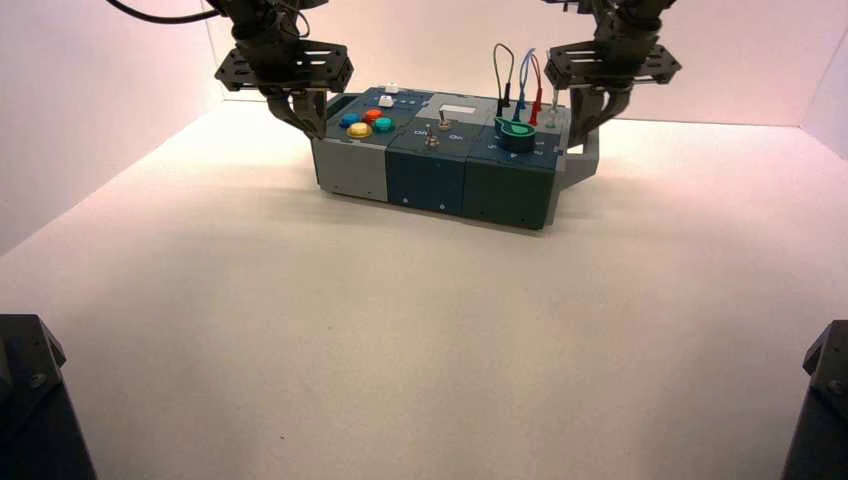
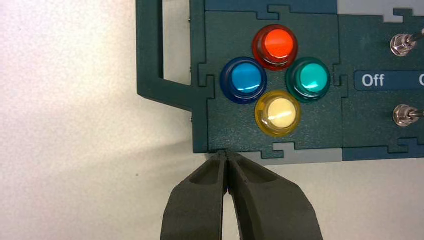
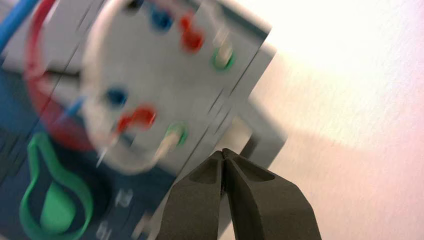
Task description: Move the box away.
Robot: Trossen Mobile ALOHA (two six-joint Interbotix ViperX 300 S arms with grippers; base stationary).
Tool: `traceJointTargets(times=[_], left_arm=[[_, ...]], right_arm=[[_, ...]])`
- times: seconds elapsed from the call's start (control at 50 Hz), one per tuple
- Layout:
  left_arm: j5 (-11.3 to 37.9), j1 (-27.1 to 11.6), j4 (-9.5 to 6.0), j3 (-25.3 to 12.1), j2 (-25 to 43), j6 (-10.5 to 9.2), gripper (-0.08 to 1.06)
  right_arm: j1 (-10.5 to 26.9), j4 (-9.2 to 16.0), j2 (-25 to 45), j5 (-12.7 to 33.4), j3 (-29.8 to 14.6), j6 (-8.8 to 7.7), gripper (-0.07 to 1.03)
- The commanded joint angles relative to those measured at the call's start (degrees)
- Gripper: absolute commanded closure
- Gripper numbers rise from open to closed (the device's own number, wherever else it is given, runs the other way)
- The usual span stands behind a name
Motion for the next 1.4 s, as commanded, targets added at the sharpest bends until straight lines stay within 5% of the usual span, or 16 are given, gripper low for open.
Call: traceJointTargets(times=[0.02, 0.7, 0.96, 1.4], left_arm=[[-0.62, -0.09, 0.09, -0.44, -2.46, 0.18, 1.01], [-5.10, -0.09, 0.35, 2.64, -7.56, 0.35, 1.01], [-10.63, -0.09, 0.62, 6.06, -11.69, 0.97, 1.01], [-17.93, 1.49, 0.62, 10.11, -13.71, 2.46, 1.01]], right_arm=[[-0.18, 0.18, -4.13, 0.62, 2.11, -0.09, 0.98], [-0.18, 0.18, -26.10, -1.85, 12.13, 0.26, 0.98], [-0.44, 0.26, -33.13, -7.73, 18.90, 0.88, 0.98], [-0.62, 0.26, -33.40, -18.19, 24.52, 1.14, 0.98]])
